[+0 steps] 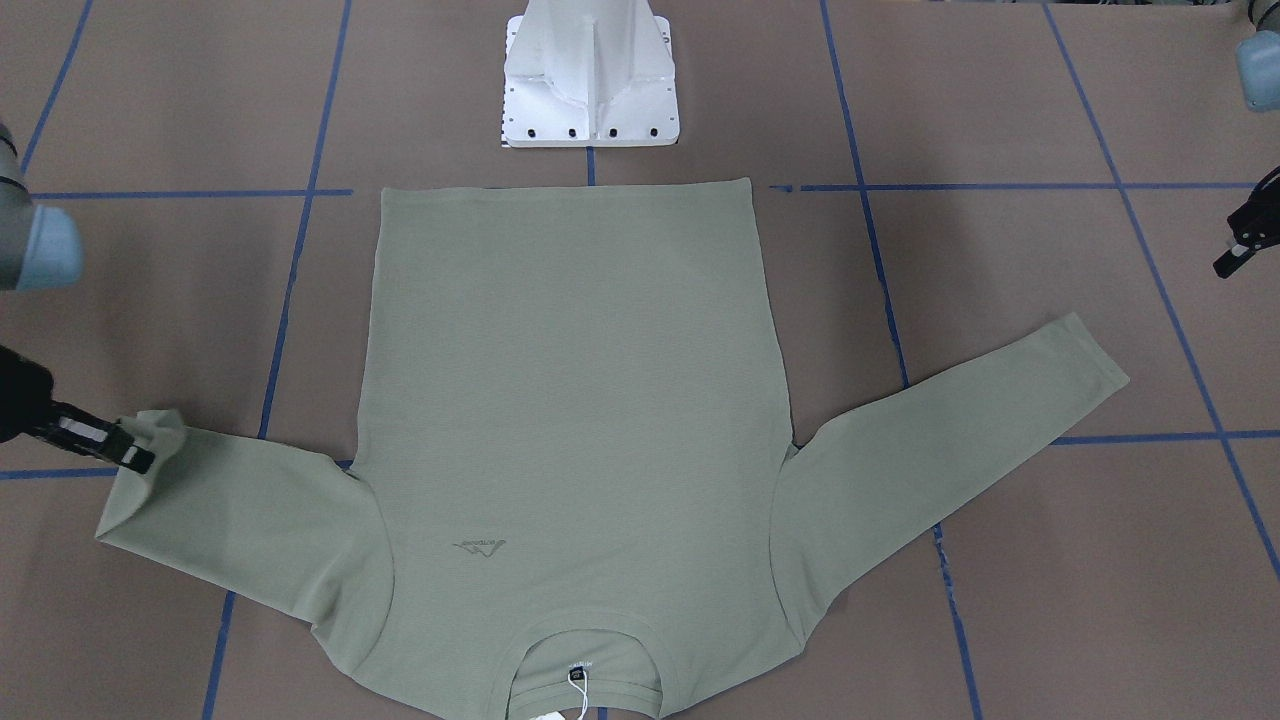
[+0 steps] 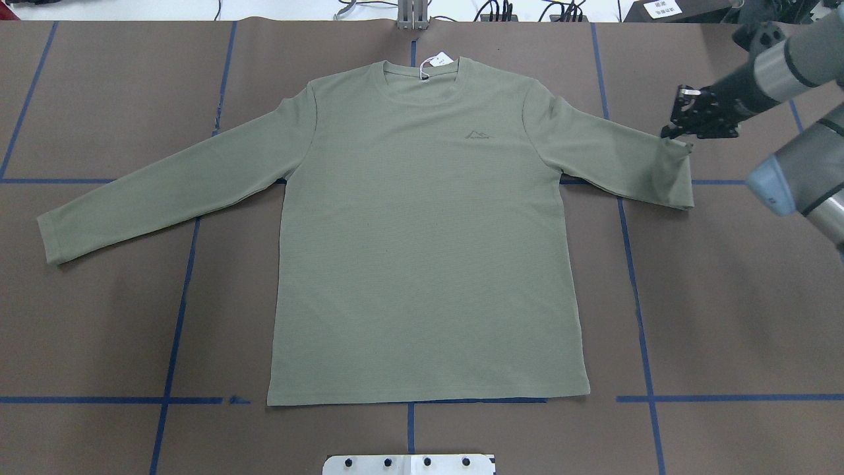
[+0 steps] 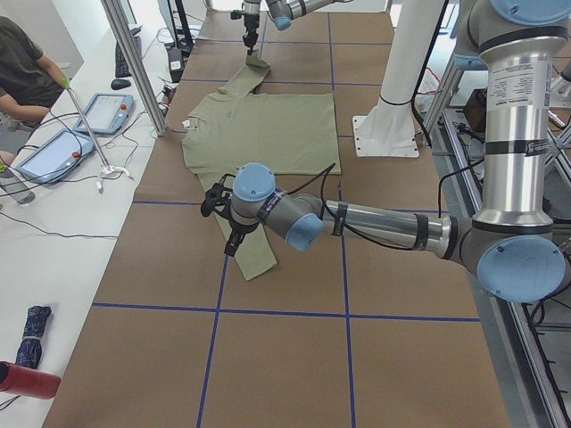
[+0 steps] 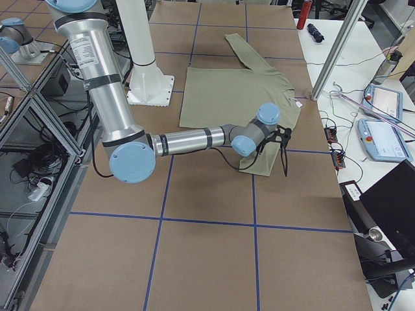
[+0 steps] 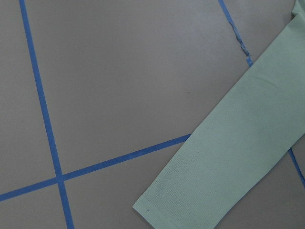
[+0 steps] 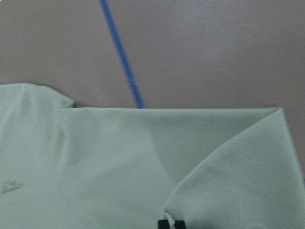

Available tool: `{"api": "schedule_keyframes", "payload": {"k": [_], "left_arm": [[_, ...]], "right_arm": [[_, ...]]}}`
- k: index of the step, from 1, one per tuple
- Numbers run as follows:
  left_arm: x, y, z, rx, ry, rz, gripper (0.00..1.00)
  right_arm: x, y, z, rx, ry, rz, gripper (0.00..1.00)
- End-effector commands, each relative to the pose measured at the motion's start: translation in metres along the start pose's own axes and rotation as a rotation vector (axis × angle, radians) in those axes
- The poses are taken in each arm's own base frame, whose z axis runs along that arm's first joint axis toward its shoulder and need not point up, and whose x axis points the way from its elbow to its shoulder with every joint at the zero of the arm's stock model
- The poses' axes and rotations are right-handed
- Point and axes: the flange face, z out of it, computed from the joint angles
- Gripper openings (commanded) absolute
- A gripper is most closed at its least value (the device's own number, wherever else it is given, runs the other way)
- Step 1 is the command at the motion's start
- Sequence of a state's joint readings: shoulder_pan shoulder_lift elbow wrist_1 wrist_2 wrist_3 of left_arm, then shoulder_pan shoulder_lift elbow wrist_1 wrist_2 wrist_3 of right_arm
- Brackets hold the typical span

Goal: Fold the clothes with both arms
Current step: 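Grasp the sleeve cuff with the right gripper and lift it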

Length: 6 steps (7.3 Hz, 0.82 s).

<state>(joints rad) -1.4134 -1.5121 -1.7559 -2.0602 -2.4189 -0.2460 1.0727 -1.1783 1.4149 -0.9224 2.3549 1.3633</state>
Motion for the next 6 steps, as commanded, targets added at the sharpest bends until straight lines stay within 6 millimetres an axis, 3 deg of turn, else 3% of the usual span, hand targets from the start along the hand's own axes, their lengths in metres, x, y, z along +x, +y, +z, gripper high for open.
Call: {"api": "schedule_keyframes", "payload": {"k": [1,2,3,4,5,6], "left_arm": [[0.003,0.0,-0.002,0.001,0.012,0.001,1.0],[0.003,-0.001,-0.001,0.0,0.013,0.004,1.0],[0.002,0.0,-0.001,-0.002,0.013,0.001,1.0],[0.002,0.0,-0.001,-0.002,0.013,0.0,1.0],[0.004,-0.001,-0.001,0.0,0.015,0.004,1.0],[0.002,0.0,0.0,-0.002,0.013,0.001,1.0]], "right_arm": [[-0.24,0.106,0.062,0.078,-0.081,0.206,0.0],[-0.324,0.139,0.074,0.101,-0.085,0.233,0.0],[-0.365,0.176,0.103,0.138,-0.092,0.2,0.0],[-0.4,0.204,0.129,0.205,-0.102,0.176,0.0],[-0.418,0.225,0.163,0.226,-0.108,0.156,0.0],[-0.421,0.24,0.183,0.25,-0.133,0.138,0.0]]}}
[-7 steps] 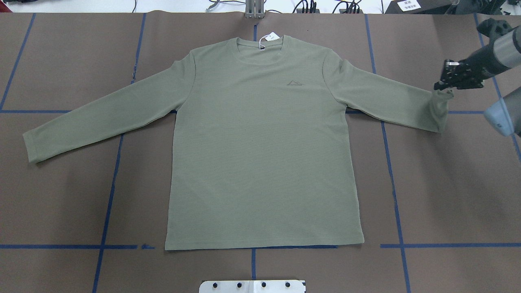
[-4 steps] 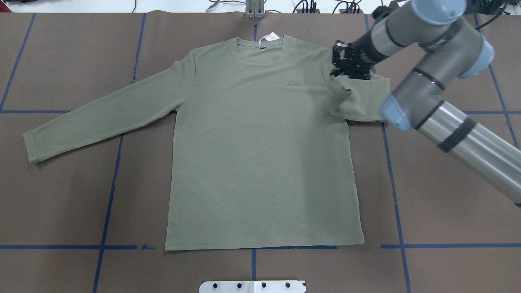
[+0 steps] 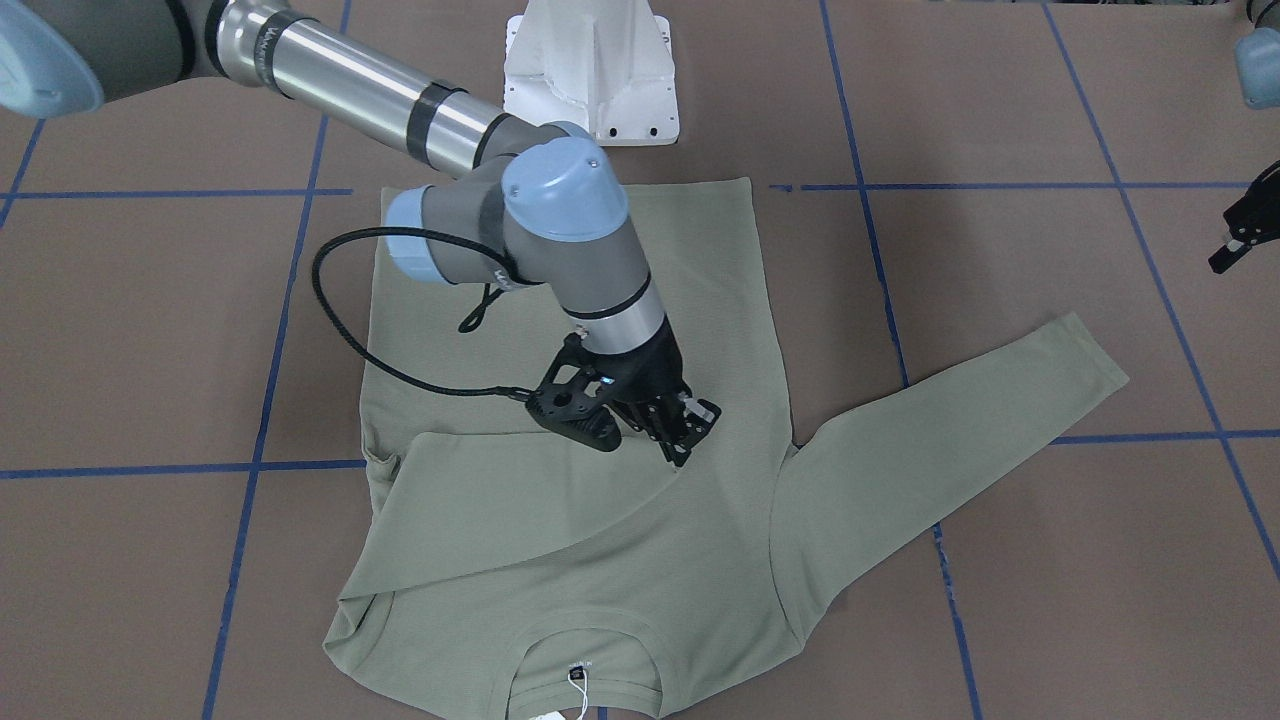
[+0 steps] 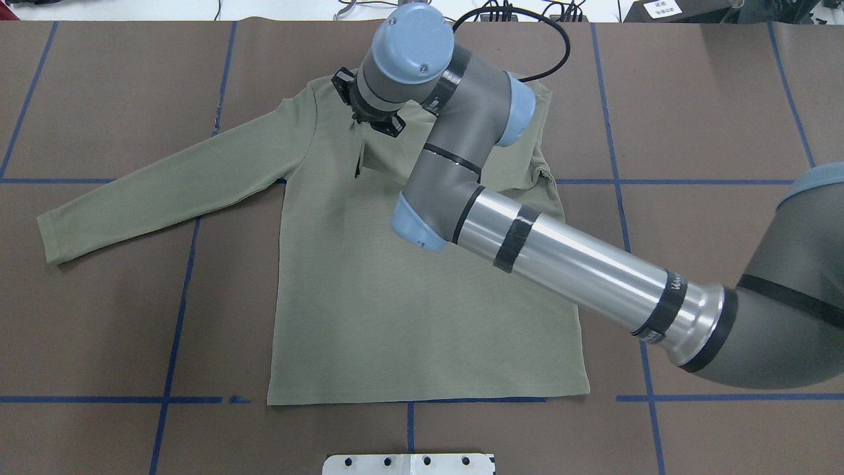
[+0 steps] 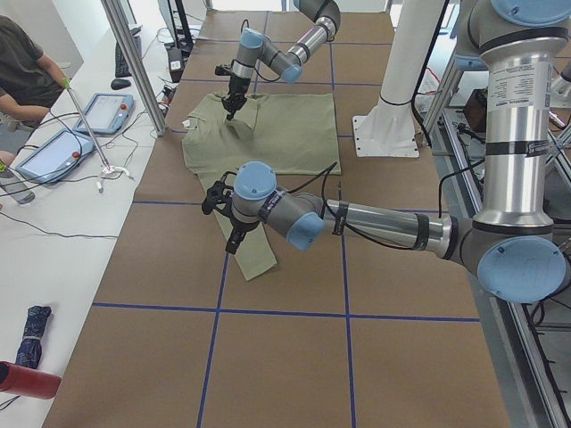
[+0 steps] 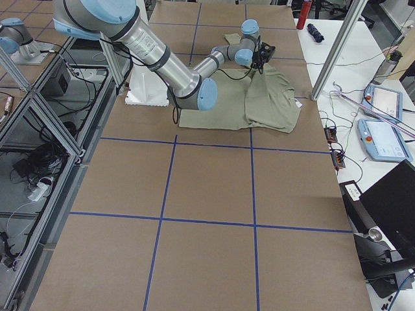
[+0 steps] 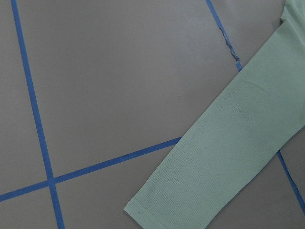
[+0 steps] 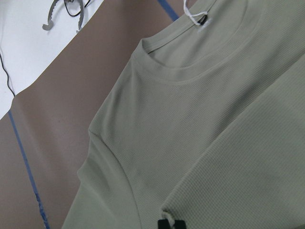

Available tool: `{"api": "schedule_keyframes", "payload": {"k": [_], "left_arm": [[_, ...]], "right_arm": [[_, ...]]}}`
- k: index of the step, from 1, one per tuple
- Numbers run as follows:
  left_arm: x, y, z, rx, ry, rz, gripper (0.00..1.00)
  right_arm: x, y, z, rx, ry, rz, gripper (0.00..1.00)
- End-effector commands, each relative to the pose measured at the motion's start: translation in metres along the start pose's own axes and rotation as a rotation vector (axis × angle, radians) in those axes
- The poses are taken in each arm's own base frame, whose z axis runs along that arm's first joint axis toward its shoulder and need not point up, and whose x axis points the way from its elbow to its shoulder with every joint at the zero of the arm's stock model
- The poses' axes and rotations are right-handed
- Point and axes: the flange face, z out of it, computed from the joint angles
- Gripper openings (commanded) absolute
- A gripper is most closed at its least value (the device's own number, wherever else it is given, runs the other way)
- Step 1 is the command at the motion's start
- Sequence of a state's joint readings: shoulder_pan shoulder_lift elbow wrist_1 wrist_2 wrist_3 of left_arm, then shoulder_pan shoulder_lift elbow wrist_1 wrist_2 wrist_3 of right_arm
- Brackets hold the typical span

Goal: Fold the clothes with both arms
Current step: 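Carry the sleeve across the shirt body toward the other sleeve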

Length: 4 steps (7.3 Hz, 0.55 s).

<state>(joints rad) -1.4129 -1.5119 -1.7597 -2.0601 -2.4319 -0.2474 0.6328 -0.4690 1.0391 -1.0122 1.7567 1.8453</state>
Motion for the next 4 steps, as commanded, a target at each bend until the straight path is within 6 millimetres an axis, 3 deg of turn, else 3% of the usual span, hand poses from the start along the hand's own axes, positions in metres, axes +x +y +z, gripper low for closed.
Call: {"api": "schedule_keyframes", "payload": {"k": [1,2,3,4], "left_arm": [[-0.003,0.0,0.003,-0.006,-0.001,-0.004,1.0],[-0.001,-0.006,0.003,-0.004,-0.001,-0.01,1.0],[0.008,-0.01,0.015,-0.021,0.012,-0.068,1.0],[0.036,-0.009,0.058,-0.097,0.031,-0.11,1.0]], "right_arm": [[-0.005,0.044,0.031,0.037,-0.029,-0.03,0.0],[-0.01,0.059,0.035,0.048,-0.03,-0.039,0.98],[-0.02,0.078,0.04,0.084,-0.037,-0.048,1.0],[-0.027,0.08,0.036,0.084,-0.045,-0.048,1.0]]}}
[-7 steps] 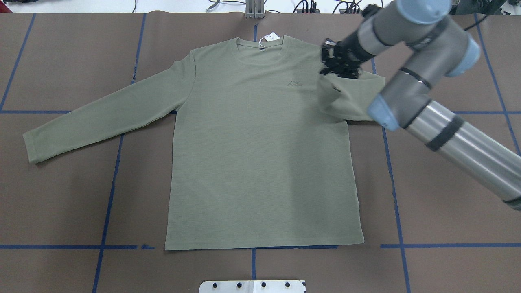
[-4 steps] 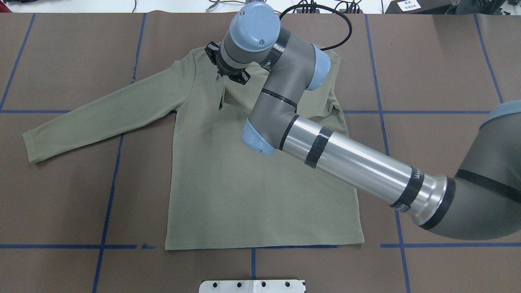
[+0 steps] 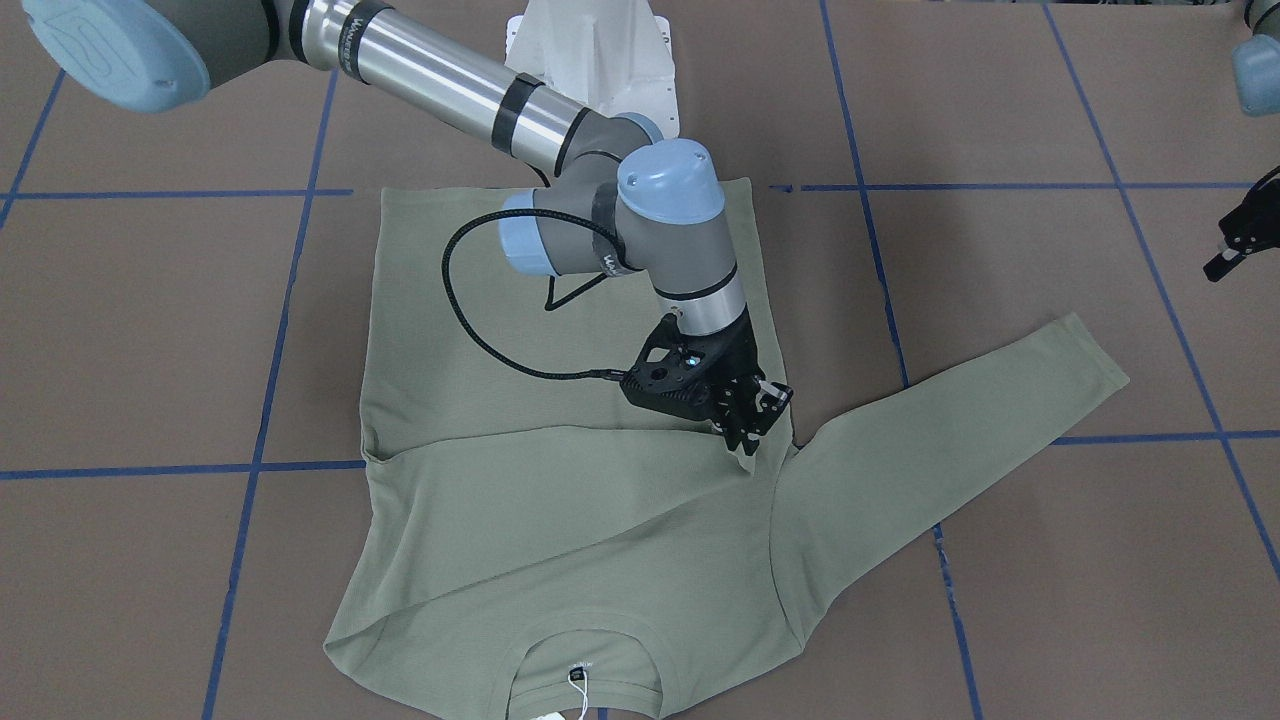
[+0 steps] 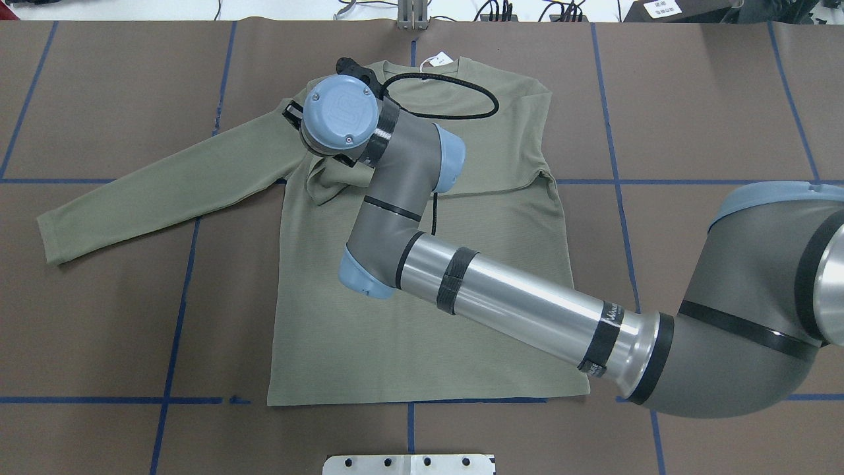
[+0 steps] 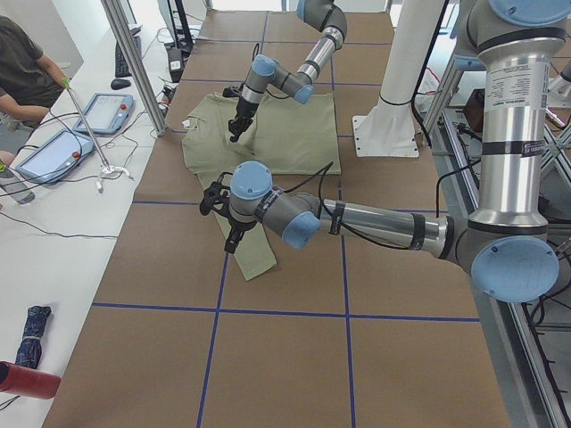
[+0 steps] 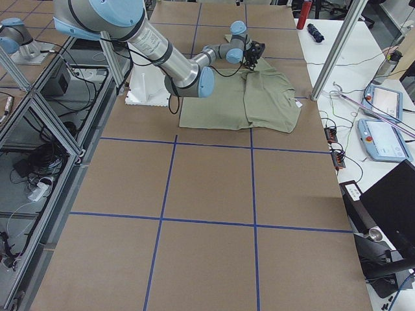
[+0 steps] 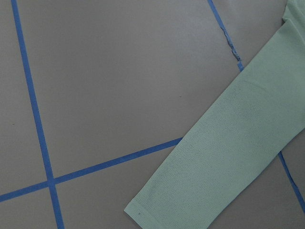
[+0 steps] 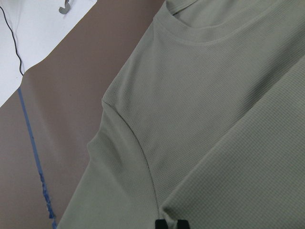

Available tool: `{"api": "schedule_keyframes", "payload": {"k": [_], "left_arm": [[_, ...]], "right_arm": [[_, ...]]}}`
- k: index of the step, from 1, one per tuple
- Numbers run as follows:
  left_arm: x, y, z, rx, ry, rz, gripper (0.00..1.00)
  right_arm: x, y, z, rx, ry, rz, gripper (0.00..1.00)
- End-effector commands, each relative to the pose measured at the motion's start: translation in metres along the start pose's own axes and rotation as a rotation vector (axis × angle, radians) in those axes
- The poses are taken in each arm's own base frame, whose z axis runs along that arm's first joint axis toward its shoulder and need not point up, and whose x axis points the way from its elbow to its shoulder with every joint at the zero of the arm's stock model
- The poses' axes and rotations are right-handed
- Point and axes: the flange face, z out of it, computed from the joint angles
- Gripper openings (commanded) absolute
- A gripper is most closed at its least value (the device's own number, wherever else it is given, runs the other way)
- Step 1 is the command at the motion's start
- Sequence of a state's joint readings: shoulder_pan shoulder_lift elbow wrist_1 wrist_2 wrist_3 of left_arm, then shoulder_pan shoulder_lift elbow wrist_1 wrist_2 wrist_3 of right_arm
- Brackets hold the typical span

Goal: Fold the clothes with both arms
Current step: 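Carry the sleeve across the shirt body toward the other sleeve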

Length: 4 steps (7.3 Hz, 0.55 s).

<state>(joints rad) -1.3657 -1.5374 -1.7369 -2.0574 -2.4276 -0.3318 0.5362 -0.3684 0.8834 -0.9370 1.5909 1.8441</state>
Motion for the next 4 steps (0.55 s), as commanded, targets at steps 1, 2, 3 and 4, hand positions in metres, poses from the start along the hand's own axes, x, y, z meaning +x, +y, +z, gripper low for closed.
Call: {"api": "schedule_keyframes", "payload": {"k": [1,2,3,4], "left_arm": [[0.024,-0.013,0.066,-0.103,0.02,-0.095,1.0],[0.008,-0.017,0.085,-0.129,0.007,-0.123,1.0],[-0.017,-0.011,0.11,-0.138,-0.007,-0.152,1.0],[-0.041,-0.003,0.134,-0.152,-0.011,-0.189,0.98]], "right_arm": [[-0.018,0.012,-0.01,0.006,-0.024,-0.001,1.0],[-0.018,0.011,-0.028,-0.008,-0.061,0.005,1.0],[0.013,0.003,-0.042,-0.014,-0.071,0.003,1.0],[0.043,-0.006,-0.064,-0.015,-0.064,0.004,1.0]]}}
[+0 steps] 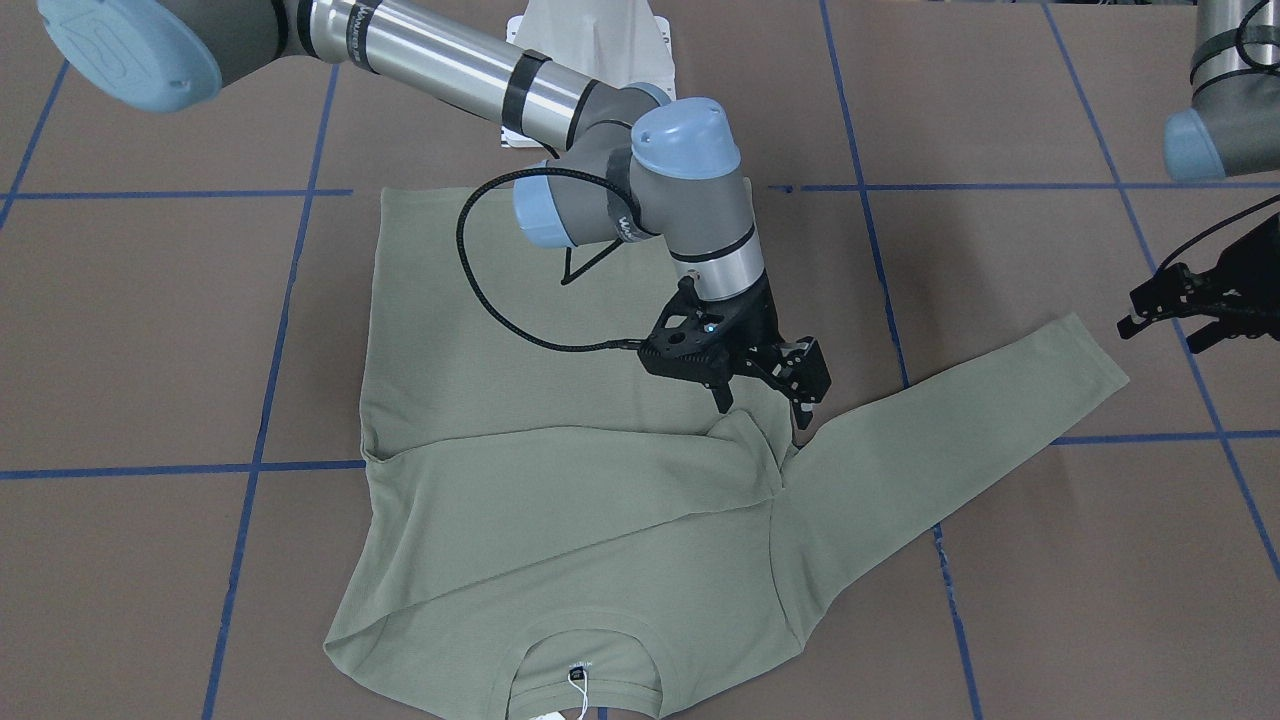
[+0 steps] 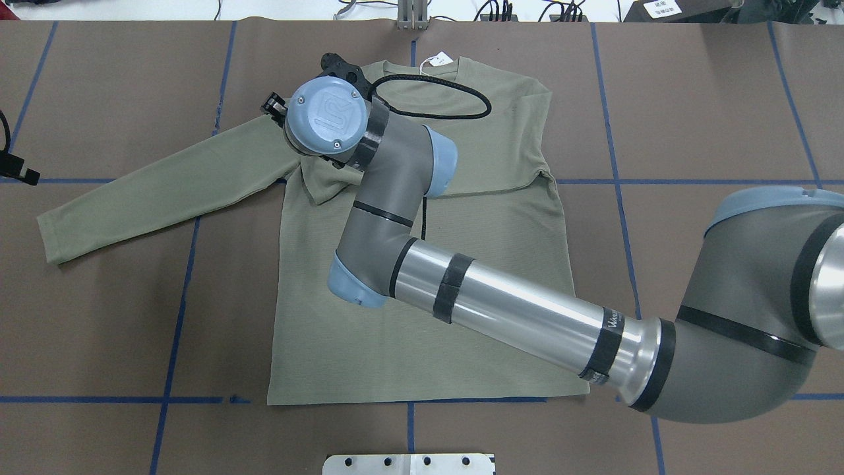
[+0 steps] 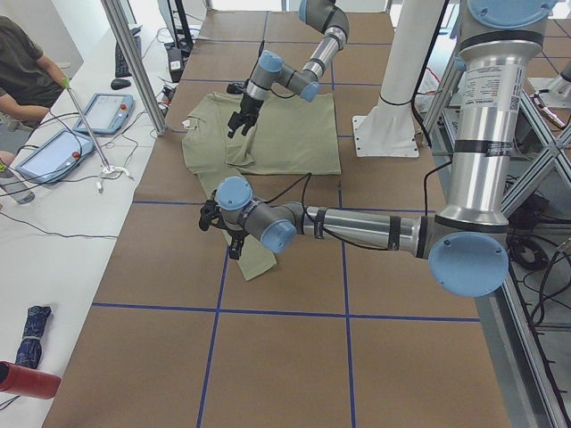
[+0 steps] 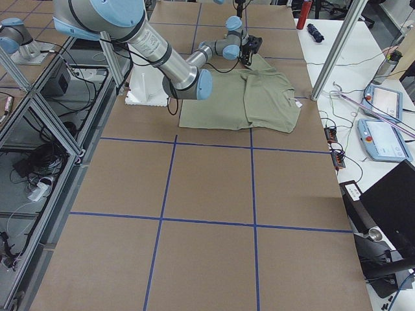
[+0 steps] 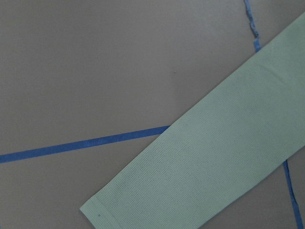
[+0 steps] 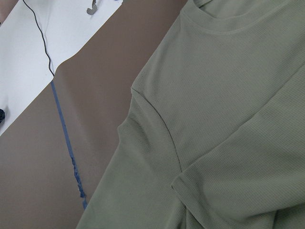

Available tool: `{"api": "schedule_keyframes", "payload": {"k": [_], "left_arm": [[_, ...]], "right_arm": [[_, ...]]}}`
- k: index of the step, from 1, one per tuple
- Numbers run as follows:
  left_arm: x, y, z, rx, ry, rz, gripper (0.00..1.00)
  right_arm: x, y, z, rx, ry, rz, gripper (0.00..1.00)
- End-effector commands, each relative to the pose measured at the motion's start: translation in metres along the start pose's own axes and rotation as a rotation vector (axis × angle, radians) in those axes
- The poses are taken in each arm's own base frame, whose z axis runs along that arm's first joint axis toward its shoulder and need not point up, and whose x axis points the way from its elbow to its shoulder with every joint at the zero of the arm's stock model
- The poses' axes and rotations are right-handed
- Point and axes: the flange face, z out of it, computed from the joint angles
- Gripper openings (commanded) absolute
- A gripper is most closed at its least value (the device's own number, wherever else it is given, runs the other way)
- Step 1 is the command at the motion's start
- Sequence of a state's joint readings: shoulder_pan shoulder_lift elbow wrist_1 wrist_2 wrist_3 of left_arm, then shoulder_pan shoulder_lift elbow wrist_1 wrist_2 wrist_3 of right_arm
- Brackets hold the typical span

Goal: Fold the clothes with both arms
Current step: 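Carry the sleeve across the shirt body toward the other sleeve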

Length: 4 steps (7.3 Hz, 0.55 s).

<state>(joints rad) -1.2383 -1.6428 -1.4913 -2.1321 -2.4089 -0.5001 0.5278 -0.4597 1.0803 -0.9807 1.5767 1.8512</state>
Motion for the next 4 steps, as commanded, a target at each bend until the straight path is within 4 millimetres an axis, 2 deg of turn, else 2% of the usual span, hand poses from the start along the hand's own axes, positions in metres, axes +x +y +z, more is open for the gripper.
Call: {"api": "schedule_keyframes", "payload": {"k": [1,2,3,4], "left_arm": [[-0.027,0.008,0.044,-0.042,-0.007,-0.043,0.96],[-0.03,0.012,0.06,-0.071,-0.013,-0.044,0.93],[-0.029,0.011,0.069,-0.084,-0.014,-0.035,0.91],[-0.029,0.017,0.08,-0.105,-0.017,-0.037,0.89]], "right_arm": [[0.048,-0.014,-0.042,0.0,0.012,-0.002,1.0],[0.071,-0.02,-0.048,0.001,0.022,-0.007,1.0],[0.085,-0.024,-0.051,0.003,0.023,-0.007,1.0],[0.089,-0.026,-0.061,0.0,0.012,-0.007,1.0]]}}
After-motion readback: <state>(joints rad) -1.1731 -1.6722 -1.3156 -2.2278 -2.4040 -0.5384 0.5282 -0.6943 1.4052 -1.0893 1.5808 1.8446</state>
